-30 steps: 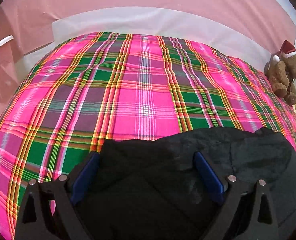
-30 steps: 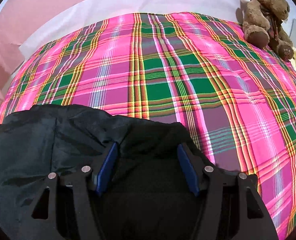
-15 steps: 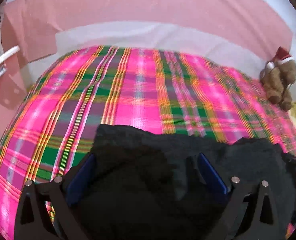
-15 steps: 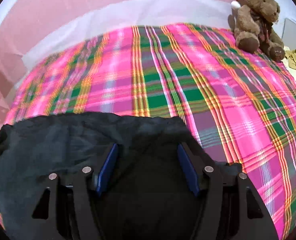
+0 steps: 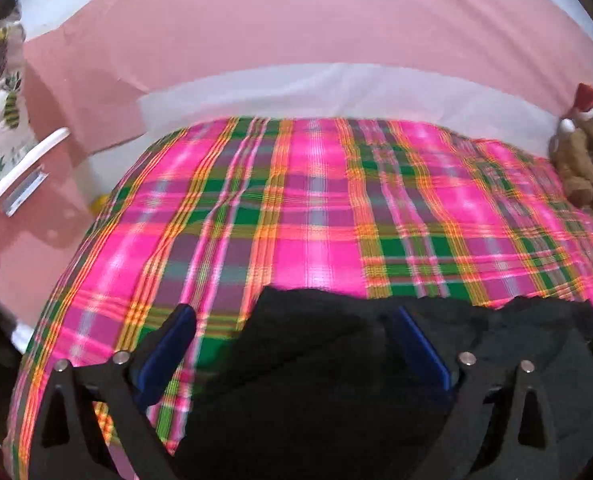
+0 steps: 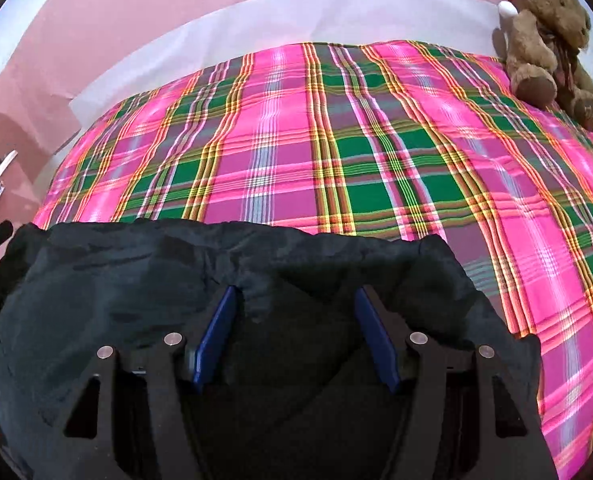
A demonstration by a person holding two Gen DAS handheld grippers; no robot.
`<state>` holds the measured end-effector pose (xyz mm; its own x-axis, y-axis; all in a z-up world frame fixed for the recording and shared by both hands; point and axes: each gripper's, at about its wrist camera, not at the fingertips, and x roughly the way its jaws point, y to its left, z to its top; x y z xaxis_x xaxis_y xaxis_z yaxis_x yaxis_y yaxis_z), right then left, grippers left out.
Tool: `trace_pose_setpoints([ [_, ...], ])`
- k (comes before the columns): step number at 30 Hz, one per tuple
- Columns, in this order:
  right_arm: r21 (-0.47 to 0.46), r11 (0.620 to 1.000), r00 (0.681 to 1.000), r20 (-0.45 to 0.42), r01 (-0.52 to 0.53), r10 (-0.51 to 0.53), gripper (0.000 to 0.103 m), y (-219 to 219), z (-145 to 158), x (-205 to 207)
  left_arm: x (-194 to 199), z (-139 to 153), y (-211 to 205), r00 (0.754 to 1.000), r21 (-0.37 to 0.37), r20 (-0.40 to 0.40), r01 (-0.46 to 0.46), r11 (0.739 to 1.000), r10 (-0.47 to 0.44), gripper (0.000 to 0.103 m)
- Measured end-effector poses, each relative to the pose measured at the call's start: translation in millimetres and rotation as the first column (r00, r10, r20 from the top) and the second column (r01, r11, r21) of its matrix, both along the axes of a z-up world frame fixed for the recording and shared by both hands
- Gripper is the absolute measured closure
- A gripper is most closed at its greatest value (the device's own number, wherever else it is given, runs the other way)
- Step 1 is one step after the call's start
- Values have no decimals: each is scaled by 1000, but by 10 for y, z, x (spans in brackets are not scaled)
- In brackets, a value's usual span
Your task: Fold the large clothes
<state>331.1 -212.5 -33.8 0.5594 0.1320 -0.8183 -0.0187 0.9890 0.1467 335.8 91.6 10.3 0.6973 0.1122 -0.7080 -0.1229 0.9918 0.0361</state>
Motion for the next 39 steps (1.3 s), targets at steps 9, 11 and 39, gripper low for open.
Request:
trace_pose_setpoints([
  [9,-43,999,997,73,30,-27,41,-98,338,-185,-207,185,-892,944,-158,45,329,931,-326,12],
  [11,-55,997,998,50,51,-49,41,-195,269,-156,-75,-31,-1126,930,-156,-24,358,921,-366,12],
  [39,-49,991,993,-3,121,-121,41,-566,-89,-145,165,-595,29,986,-167,-79,132,977,-146,12],
])
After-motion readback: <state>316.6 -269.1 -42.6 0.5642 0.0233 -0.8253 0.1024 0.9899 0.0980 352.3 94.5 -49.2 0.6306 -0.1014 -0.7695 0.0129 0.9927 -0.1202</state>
